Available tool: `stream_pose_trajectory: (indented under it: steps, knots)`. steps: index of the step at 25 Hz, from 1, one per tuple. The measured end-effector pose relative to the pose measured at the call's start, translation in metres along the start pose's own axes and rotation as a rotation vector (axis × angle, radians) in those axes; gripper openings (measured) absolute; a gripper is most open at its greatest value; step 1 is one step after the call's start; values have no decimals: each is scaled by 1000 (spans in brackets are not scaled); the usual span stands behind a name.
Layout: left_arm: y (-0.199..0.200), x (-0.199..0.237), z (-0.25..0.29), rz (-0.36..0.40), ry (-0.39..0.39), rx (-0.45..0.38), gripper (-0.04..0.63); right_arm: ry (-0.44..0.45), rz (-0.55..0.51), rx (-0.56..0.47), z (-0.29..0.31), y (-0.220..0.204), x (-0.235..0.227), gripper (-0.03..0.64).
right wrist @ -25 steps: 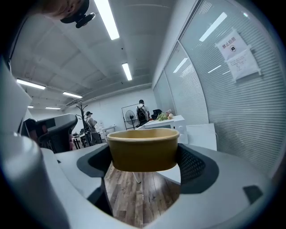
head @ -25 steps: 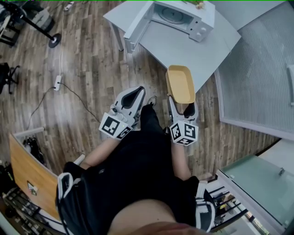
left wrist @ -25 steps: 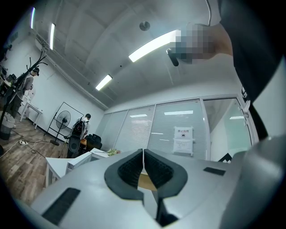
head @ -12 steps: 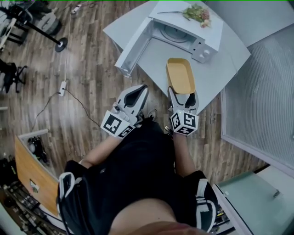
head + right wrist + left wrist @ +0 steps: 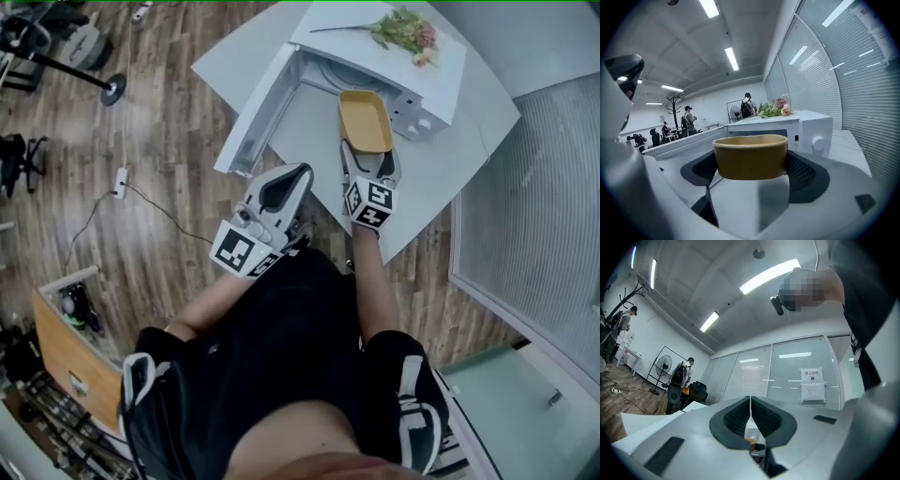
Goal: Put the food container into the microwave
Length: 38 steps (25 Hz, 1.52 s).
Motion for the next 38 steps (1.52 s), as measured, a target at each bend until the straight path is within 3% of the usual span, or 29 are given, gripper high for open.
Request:
stream_pose_trajectory:
  steps: [8, 15, 25, 38]
  knots:
    - [-32, 53, 52, -37, 0, 22, 26, -56, -8, 65, 128, -45, -27, 477]
    - [-54, 88, 67, -85, 21, 61, 26, -96, -30, 135, 196, -79, -39, 477]
    - [-70, 108, 72, -109, 24, 89, 26, -107, -59, 210, 251, -113, -53, 478]
    - [-75, 115, 71, -121, 24, 113, 26, -115, -70, 250, 271, -125, -59, 479]
Point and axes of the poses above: the fingertips, and each gripper's own axes: z forward along the fingers, x to its left, y out of its top, the point moved 7 cm from there along -z, backward along the fingers, and after that the axes turned 13 degrees about -x, right-handed, at the moved point
